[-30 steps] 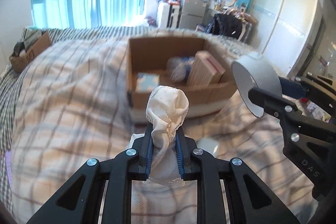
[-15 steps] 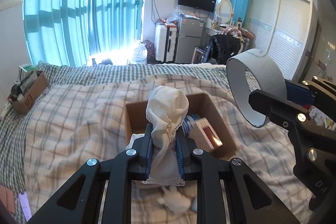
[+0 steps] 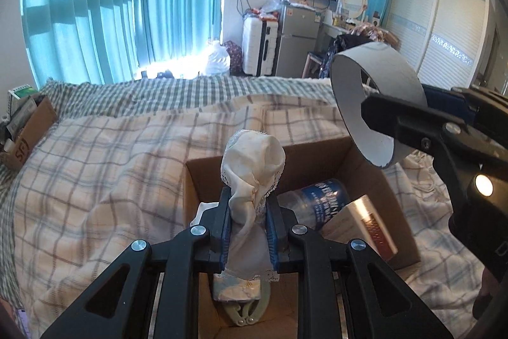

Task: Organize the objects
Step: 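Carry the cloth and tape roll over the cardboard box and open both grippers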

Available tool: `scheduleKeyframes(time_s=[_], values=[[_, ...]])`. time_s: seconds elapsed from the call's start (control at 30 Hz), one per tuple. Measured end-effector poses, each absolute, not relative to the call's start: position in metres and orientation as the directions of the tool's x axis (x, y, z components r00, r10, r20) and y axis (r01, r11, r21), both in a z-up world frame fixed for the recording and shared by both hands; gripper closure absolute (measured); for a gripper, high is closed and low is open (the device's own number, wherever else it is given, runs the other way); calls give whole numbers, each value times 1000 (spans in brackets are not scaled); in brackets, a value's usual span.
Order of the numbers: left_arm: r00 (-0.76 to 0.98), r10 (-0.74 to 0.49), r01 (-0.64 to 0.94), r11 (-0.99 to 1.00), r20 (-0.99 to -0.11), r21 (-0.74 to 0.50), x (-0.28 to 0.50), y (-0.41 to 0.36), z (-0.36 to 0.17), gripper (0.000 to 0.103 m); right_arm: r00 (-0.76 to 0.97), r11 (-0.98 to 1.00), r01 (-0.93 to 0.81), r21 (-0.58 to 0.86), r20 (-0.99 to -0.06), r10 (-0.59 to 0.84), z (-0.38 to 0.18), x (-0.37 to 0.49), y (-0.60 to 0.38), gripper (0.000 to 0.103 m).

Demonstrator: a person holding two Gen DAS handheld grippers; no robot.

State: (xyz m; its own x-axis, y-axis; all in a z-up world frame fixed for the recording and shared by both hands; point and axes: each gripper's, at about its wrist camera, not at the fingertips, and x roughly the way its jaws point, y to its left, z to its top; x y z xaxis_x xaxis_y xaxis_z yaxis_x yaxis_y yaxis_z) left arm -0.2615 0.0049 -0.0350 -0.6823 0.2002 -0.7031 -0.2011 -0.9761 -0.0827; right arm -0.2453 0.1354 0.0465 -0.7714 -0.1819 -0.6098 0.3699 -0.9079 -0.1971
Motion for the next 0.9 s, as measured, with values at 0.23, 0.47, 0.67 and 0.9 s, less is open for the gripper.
scheduleKeyframes(time_s=[0.23,0.47,0.67,0.9], values=[[-676,185,-218,-975,-713,-46,-264,9,-52,82,-748,-916,367,-161,-637,-187,23,-262,142,77],[-665,174,-206,-978,-726,-46,-246,12,-36,38,-766,-927,335,-166,-622,-166,45,-236,150,54],[-691,166,-178,-982,-704,-57,-213,5,-4,23,-800,-942,280,-183,-586,-124,81,-199,164,41],[-732,147,-147,-988,-665,-55,-165,-11,31,18,-836,-947,250,-200,-538,-107,117,-137,177,35]])
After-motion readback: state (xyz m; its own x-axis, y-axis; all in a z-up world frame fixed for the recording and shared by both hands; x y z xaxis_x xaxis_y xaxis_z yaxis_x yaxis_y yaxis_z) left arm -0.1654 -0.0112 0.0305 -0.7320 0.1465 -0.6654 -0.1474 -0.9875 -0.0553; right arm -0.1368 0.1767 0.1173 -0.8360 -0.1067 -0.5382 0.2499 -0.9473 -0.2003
